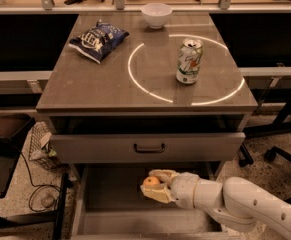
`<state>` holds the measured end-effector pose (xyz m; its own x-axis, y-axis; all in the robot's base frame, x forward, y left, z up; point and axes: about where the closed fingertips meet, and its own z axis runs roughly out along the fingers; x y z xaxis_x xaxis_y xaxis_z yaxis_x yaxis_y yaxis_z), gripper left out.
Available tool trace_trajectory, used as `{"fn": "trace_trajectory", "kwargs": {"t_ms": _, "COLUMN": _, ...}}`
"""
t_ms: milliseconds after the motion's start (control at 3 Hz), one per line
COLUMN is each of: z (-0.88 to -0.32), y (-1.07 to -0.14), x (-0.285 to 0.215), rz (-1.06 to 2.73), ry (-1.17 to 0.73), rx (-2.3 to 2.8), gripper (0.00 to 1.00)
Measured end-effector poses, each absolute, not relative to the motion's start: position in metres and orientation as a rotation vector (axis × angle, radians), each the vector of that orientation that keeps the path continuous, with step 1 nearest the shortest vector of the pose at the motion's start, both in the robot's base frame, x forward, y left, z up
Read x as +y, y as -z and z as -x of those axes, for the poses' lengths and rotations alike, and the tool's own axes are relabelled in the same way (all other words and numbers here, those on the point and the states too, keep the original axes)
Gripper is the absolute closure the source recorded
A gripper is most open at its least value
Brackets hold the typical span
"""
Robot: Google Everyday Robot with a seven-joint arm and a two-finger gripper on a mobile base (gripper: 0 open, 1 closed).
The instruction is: Place orange into middle drawer
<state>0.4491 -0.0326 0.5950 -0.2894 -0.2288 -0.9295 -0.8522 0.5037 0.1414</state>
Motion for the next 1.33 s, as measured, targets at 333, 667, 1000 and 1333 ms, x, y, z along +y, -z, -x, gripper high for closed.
{"fn": "trace_trajectory", "kwargs": {"t_ms": 333, "z": -0.468, "y": -0.549, "x": -0.007, "rz": 0.981, "ry": -0.863, "rx": 1.764, "gripper": 1.0}}
{"fn": "trace_trajectory", "kwargs": {"t_ms": 667, "z": -0.475, "y": -0.5, "x": 0.024, "rz": 1.122, "ry": -0.91, "rx": 1.704, "gripper": 1.0}}
{"fn": "trace_trajectory", "kwargs": {"t_ms": 1000, "z": -0.475, "y": -0.478, "x": 0.034, "rz": 1.191, "ry": -0.923, "rx": 1.679, "gripper": 1.0}}
{"fn": "trace_trajectory", "kwargs": {"t_ms": 1333, "z": -0.476, "y": -0.452, "x": 0.042, "rz": 1.238, "ry": -0.924, "rx": 1.69, "gripper": 1.0}}
